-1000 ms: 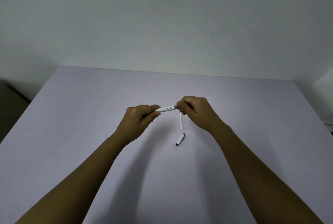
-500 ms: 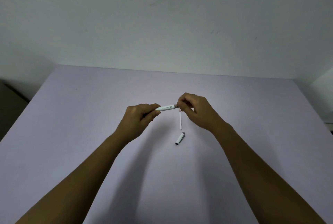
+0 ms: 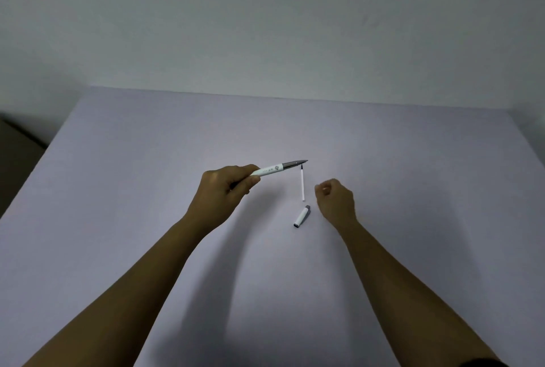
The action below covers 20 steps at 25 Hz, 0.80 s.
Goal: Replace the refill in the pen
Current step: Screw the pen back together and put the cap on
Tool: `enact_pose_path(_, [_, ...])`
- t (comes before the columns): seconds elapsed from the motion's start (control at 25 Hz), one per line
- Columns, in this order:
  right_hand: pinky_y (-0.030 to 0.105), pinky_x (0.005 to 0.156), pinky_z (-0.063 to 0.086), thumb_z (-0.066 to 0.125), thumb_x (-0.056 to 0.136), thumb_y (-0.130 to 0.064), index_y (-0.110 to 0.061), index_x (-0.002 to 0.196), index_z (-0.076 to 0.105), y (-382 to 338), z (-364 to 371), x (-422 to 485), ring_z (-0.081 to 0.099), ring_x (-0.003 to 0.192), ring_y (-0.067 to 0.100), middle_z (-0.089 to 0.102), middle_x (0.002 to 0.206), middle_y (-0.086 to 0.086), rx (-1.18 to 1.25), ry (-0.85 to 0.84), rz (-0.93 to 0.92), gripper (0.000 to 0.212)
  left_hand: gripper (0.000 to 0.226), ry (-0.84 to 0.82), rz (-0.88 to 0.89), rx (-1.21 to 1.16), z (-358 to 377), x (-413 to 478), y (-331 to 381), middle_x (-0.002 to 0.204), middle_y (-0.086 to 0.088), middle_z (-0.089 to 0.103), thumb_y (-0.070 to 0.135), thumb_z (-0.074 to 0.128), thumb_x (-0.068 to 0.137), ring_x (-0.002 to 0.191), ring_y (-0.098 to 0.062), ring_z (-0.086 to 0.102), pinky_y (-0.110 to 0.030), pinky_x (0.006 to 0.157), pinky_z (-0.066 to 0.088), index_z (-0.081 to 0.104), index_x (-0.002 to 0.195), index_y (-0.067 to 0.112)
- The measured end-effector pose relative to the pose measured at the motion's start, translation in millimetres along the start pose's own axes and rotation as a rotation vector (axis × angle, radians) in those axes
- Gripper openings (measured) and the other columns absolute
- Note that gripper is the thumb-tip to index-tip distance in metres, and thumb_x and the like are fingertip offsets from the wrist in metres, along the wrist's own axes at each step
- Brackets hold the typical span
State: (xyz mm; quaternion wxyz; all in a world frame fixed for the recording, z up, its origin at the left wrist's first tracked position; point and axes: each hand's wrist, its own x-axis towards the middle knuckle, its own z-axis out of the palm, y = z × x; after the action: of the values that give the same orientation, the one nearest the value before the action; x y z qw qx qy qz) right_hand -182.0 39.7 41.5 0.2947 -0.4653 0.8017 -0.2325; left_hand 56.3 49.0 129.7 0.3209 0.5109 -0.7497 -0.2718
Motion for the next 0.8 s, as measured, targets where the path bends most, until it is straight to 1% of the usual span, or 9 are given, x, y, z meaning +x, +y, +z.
enact_pose_path(0.08, [0.036,0.09,0.044,0.059,0.088,-0.029,0.0,0.108,0.059,11.7,20.9,-2.2,0.059,0.109,0.033,0.067,0.109,0.017,-0.055,-0.073,0.055,0.035,0.012,-0.012,-0.024,-0.018,2.8,-2.8,-6.5,0.062,-0.002,0.062,0.017,0.058,0.09,0.066,-0.015,0.058,-0.008,0.056,0.037,0.068,0.094,0.022])
enact_pose_path(0.16, [0.035,0.089,0.044,0.063,0.084,-0.03,0.001,0.109,0.057,17.2,37.8,-3.1,0.058,0.109,0.033,0.066,0.111,0.017,-0.087,-0.092,0.092,0.04,0.012,-0.015,-0.033,-0.01,4.4,-5.4,-12.1,0.061,-0.002,0.062,0.017,0.058,0.089,0.065,-0.016,0.056,-0.007,0.055,0.037,0.068,0.093,0.022])
enact_pose_path(0.32, [0.032,0.081,0.046,0.066,0.079,-0.017,0.001,0.102,0.059,17.4,54.0,-2.3,0.062,0.102,0.033,0.068,0.105,0.017,-0.088,-0.083,0.156,0.03,0.011,-0.018,-0.04,0.01,5.1,-7.2,-17.8,0.059,-0.003,0.061,0.017,0.058,0.09,0.064,-0.017,0.053,-0.006,0.052,0.035,0.068,0.091,0.022])
enact_pose_path(0.44, [0.03,0.075,0.047,0.066,0.078,-0.021,-0.006,0.088,0.068,13.2,47.1,0.4,0.063,0.09,0.03,0.069,0.09,0.015,-0.027,-0.117,0.223,0.018,0.011,-0.02,-0.038,0.006,3.3,-6.5,-19.9,0.059,0.0,0.061,0.018,0.058,0.09,0.065,-0.017,0.053,-0.007,0.053,0.036,0.067,0.091,0.024])
enact_pose_path(0.52, [0.024,0.071,0.043,0.067,0.077,-0.022,-0.011,0.088,0.072,1.1,32.1,4.9,0.063,0.084,0.024,0.072,0.091,0.012,0.118,-0.068,0.24,0.016,0.011,-0.017,-0.041,0.0,2.2,-6.2,-20.1,0.059,0.001,0.06,0.018,0.058,0.09,0.065,-0.014,0.054,-0.006,0.053,0.036,0.067,0.091,0.025])
enact_pose_path(0.56, [0.024,0.072,0.044,0.069,0.077,-0.021,-0.012,0.089,0.071,-8.6,20.8,8.3,0.063,0.081,0.02,0.072,0.093,0.011,0.268,-0.037,0.225,0.015,0.011,-0.011,-0.046,-0.001,2.3,-5.9,-20.2,0.059,0.001,0.06,0.018,0.058,0.09,0.064,-0.012,0.054,-0.006,0.053,0.036,0.066,0.09,0.025])
enact_pose_path(0.64, [0.026,0.073,0.052,0.071,0.076,-0.018,-0.015,0.086,0.068,-33.1,-5.4,13.8,0.065,0.075,0.013,0.07,0.09,0.009,0.668,-0.035,0.173,0.011,0.01,0.021,-0.059,-0.004,4.1,-4.9,-20.5,0.059,-0.001,0.06,0.018,0.058,0.09,0.062,-0.008,0.053,-0.005,0.052,0.036,0.067,0.089,0.023])
enact_pose_path(0.68, [0.022,0.069,0.055,0.072,0.077,-0.019,-0.016,0.084,0.066,-44.9,-17.9,14.9,0.067,0.071,0.008,0.07,0.086,0.006,0.819,-0.043,0.134,0.01,0.01,0.046,-0.063,-0.003,5.4,-4.0,-19.8,0.059,-0.002,0.061,0.019,0.058,0.09,0.061,-0.008,0.053,-0.006,0.052,0.036,0.067,0.09,0.023])
enact_pose_path(0.8, [0.013,0.058,0.053,0.071,0.08,-0.024,-0.014,0.087,0.063,-71.2,-41.3,9.2,0.068,0.061,0.0,0.068,0.075,-0.001,0.949,-0.033,0.033,0.014,0.012,0.109,-0.082,0.023,9.7,-1.1,-15.5,0.06,0.001,0.062,0.02,0.058,0.09,0.056,-0.012,0.056,-0.008,0.054,0.038,0.068,0.096,0.023])
